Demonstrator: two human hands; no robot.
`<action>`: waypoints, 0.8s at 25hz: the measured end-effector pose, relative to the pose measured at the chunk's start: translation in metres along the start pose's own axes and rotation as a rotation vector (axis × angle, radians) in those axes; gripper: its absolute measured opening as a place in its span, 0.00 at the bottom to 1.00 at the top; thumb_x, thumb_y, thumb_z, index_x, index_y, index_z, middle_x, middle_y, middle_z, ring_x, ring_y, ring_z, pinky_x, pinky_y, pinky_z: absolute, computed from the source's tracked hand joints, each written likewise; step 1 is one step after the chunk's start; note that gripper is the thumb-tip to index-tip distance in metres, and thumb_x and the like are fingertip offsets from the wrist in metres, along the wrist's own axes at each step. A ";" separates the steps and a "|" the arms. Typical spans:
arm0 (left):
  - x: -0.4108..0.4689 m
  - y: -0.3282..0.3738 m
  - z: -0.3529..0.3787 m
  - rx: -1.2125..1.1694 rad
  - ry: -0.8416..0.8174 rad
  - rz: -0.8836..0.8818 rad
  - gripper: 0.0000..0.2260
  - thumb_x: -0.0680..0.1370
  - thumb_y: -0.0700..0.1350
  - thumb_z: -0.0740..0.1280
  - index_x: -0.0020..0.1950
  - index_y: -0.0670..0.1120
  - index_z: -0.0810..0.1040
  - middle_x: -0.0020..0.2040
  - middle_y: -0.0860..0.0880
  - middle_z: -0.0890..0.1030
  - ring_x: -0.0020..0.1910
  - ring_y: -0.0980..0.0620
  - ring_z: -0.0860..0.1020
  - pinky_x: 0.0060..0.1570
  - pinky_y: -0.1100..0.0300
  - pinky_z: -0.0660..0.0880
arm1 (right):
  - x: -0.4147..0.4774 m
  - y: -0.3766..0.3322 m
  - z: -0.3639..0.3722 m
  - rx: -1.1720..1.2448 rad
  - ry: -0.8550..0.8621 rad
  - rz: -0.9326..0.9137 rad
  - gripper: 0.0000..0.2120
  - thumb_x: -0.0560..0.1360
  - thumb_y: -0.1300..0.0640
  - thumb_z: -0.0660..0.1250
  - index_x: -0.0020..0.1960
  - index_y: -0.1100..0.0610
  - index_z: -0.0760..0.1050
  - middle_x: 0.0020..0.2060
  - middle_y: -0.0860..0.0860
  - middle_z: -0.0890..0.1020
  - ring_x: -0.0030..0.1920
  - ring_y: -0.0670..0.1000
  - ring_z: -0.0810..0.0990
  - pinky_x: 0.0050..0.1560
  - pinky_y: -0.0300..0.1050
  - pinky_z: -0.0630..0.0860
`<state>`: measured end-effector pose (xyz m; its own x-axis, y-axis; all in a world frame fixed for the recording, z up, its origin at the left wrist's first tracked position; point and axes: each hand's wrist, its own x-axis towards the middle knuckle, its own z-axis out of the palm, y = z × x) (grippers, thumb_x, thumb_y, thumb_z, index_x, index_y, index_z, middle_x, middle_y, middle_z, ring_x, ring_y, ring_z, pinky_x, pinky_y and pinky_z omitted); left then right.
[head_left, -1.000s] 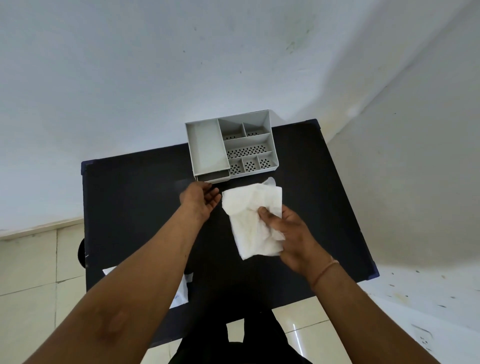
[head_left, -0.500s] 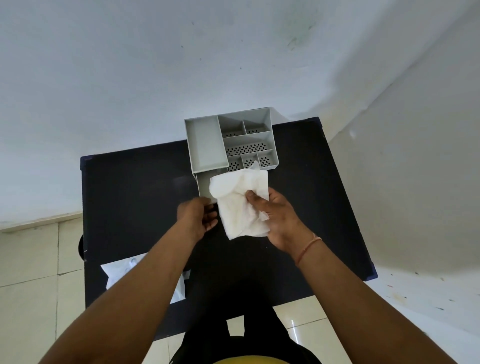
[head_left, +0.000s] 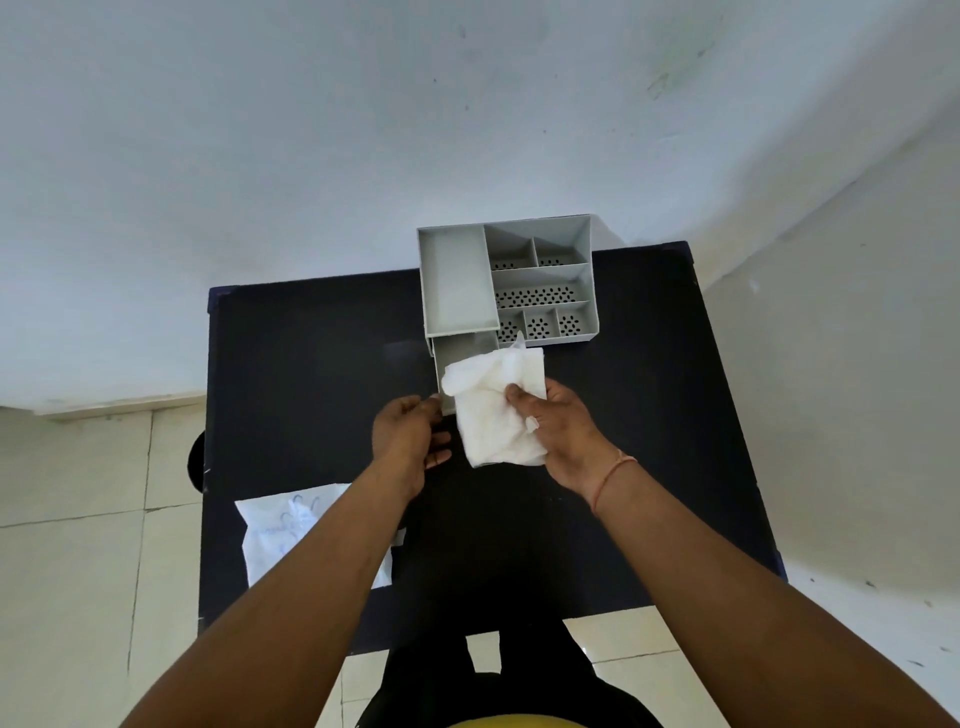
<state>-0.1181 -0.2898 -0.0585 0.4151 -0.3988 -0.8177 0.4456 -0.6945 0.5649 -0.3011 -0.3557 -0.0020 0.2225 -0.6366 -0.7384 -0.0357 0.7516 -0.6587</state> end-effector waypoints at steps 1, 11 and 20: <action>0.000 0.003 -0.001 0.065 0.009 0.065 0.17 0.80 0.46 0.73 0.69 0.48 0.79 0.56 0.43 0.88 0.50 0.41 0.89 0.42 0.48 0.88 | 0.003 0.001 0.002 -0.007 0.013 -0.001 0.09 0.83 0.57 0.69 0.62 0.57 0.81 0.54 0.54 0.87 0.57 0.59 0.86 0.58 0.59 0.84; -0.013 0.002 -0.005 0.377 0.005 0.265 0.14 0.80 0.40 0.73 0.65 0.48 0.82 0.51 0.47 0.88 0.41 0.48 0.89 0.45 0.47 0.89 | 0.042 -0.006 0.030 -0.398 0.200 -0.143 0.11 0.82 0.58 0.69 0.64 0.57 0.81 0.55 0.54 0.86 0.52 0.54 0.84 0.51 0.48 0.81; -0.009 -0.003 -0.010 0.474 0.030 0.288 0.21 0.79 0.39 0.73 0.72 0.49 0.78 0.49 0.49 0.86 0.41 0.48 0.89 0.47 0.47 0.89 | 0.051 -0.012 0.054 -0.824 0.138 -0.249 0.18 0.80 0.53 0.70 0.67 0.58 0.76 0.60 0.56 0.84 0.59 0.57 0.83 0.58 0.48 0.80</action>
<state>-0.1148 -0.2781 -0.0515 0.4934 -0.5999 -0.6298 -0.0921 -0.7561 0.6480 -0.2371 -0.3877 -0.0239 0.1997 -0.8210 -0.5349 -0.7071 0.2571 -0.6587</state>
